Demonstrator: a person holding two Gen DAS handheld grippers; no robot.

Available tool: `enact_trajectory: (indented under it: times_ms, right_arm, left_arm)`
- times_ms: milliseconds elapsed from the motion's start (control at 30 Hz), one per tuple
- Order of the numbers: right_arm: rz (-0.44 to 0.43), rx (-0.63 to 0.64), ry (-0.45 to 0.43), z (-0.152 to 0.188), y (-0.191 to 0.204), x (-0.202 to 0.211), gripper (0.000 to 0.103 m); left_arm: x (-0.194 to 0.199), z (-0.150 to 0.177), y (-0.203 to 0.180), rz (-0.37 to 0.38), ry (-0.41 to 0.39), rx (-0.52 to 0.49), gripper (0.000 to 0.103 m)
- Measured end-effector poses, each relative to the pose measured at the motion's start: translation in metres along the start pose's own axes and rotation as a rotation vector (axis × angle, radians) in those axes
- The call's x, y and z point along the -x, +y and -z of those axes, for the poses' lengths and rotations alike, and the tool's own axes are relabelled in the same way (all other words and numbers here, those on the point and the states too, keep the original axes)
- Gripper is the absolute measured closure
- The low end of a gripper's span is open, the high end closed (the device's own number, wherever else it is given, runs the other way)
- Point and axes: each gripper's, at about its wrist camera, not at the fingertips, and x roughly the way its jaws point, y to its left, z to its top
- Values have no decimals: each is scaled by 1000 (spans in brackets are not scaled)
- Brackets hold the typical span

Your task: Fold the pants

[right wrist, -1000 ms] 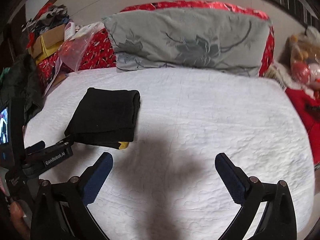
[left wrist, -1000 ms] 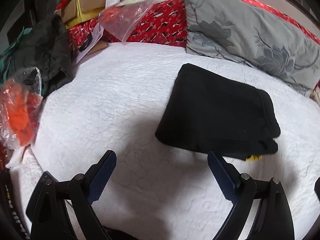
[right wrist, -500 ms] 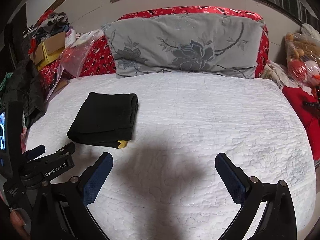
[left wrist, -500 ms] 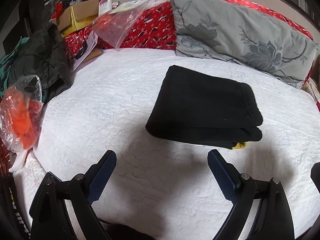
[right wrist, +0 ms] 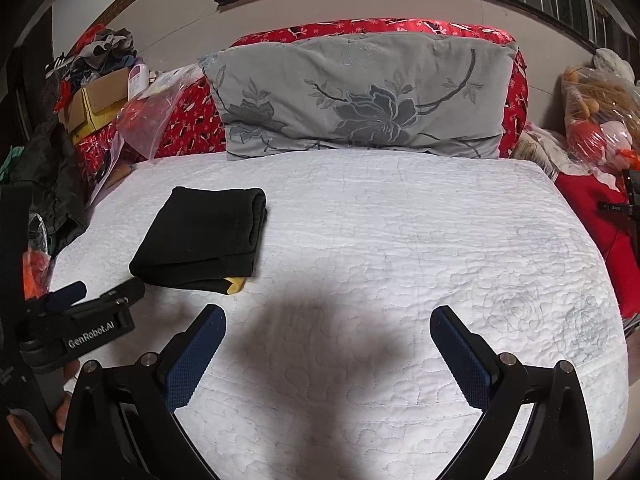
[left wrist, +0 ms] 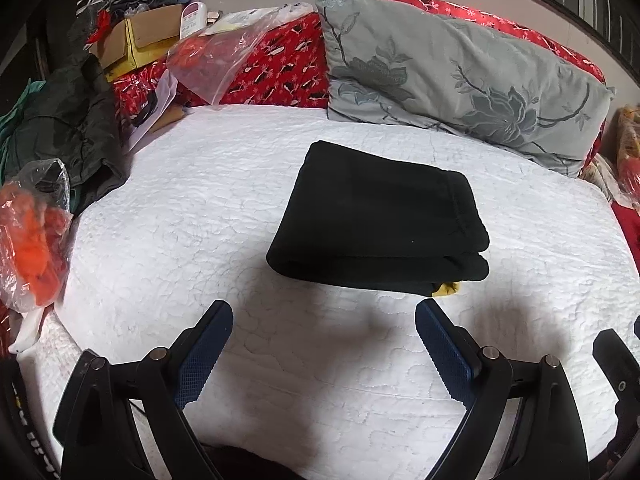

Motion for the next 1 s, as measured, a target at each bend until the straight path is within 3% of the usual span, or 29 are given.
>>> enact_trajectory:
  times_ms: [1000]
  right_arm:
    - [32, -44, 3, 3, -28, 0, 0]
  left_arm:
    - [7, -1, -22, 56, 43, -63, 10]
